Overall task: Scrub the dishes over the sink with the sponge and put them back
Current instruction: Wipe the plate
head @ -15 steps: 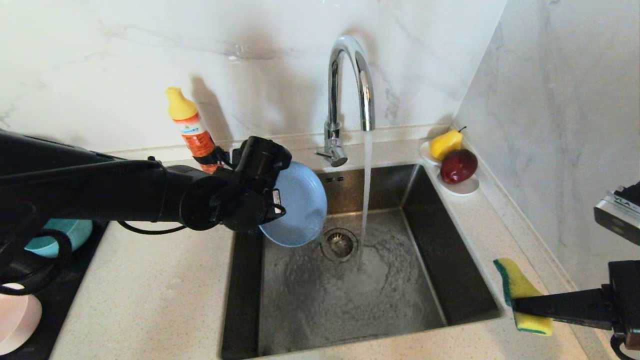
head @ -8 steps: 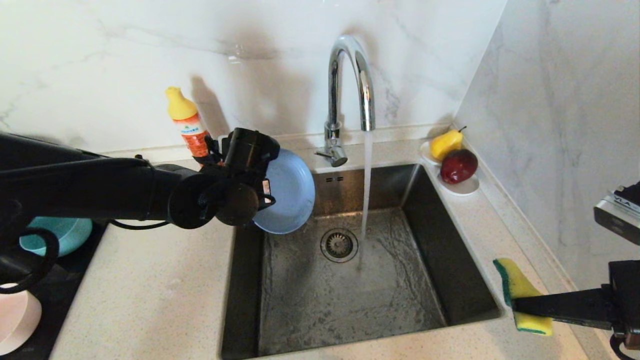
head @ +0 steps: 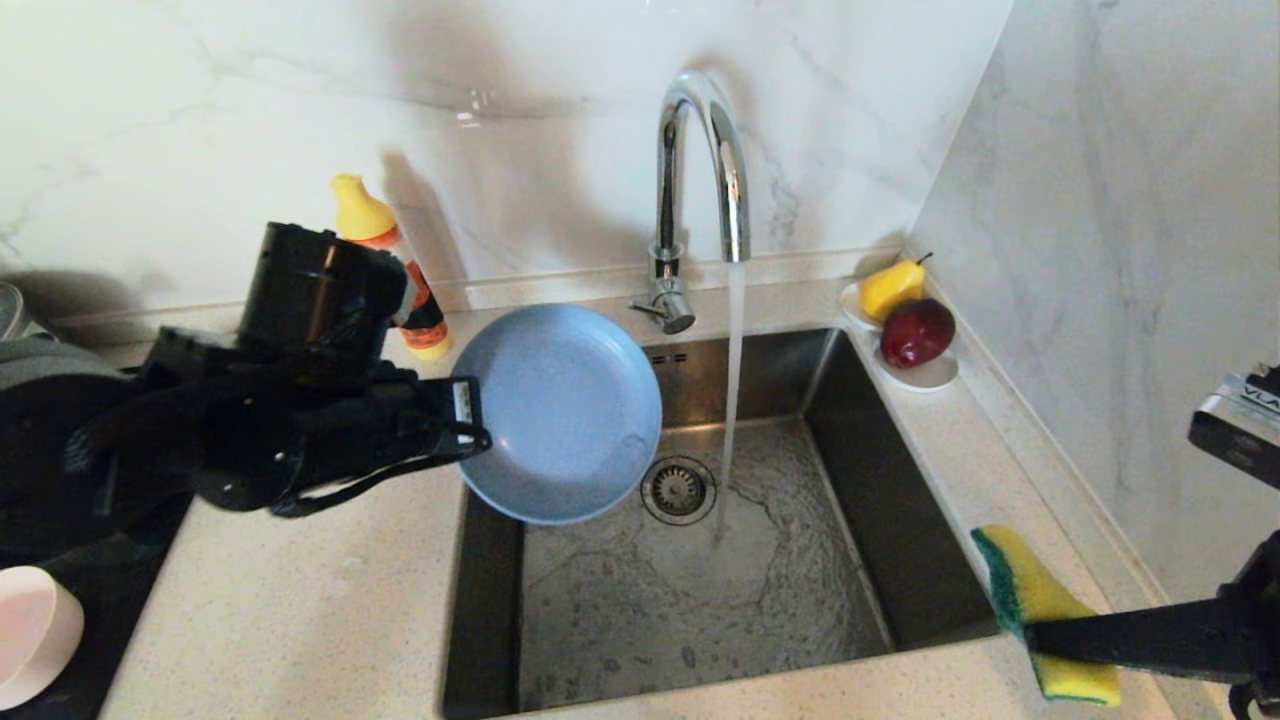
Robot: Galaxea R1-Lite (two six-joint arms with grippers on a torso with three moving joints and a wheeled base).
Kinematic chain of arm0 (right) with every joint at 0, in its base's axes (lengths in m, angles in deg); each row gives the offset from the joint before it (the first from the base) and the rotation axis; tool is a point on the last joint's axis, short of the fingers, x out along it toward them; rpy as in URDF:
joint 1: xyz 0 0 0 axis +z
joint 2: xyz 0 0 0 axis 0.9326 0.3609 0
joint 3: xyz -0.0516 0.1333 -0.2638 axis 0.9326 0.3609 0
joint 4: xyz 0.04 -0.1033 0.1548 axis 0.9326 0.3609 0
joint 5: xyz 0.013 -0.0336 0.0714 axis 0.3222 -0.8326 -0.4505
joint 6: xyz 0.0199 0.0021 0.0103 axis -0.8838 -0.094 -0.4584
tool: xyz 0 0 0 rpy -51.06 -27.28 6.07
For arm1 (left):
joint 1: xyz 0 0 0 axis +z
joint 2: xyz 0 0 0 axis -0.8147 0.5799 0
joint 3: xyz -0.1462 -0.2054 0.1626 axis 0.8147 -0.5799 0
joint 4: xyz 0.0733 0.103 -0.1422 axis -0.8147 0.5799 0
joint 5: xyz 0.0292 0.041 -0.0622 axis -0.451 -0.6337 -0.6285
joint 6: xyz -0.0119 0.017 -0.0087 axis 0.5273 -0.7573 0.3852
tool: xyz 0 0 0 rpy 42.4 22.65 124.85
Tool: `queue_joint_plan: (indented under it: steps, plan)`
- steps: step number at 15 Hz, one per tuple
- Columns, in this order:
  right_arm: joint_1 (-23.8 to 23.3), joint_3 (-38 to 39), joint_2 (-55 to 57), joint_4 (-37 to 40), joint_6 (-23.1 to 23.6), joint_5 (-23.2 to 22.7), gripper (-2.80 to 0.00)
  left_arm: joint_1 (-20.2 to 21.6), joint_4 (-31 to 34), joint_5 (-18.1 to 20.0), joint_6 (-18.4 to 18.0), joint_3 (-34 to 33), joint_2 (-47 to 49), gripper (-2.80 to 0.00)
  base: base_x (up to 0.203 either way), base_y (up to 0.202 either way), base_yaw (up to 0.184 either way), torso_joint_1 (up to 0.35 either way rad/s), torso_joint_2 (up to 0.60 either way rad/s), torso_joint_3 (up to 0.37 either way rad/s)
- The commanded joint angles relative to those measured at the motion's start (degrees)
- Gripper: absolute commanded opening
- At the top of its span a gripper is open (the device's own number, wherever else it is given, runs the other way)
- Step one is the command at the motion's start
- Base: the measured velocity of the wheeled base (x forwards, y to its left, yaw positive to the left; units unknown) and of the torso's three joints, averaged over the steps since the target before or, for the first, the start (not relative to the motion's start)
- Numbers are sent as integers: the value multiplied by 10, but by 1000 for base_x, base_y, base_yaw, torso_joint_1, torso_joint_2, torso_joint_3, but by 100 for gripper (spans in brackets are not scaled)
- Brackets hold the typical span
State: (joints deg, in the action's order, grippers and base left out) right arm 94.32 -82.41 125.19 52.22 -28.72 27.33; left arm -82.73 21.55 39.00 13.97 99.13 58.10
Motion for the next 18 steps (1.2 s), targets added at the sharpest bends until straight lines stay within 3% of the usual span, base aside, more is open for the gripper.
queue_joint_plan:
  steps: [1,3,5,8,12,18]
  plan:
    - [48,-12,16,2,-2,-1,-280,0,-8,86,-20,-105,-102,-280,0,0,0,0,0,0]
    - [88,-28,37,8,-2,3,-280,0,-57,160,-60,-178,-142,-280,0,0,0,0,0,0]
    - [131,-46,61,15,0,5,-280,0,-100,182,-91,-223,-165,-280,0,0,0,0,0,0]
    - [183,-85,122,20,1,17,-280,-6,-117,187,-102,-243,-167,-280,0,0,0,0,0,0]
    - [245,-165,211,38,5,58,-280,-29,-224,196,-142,-276,-151,-280,0,0,0,0,0,0]
    - [306,-307,341,96,8,101,-280,-50,-246,191,-143,-272,-118,-280,0,0,0,0,0,0]
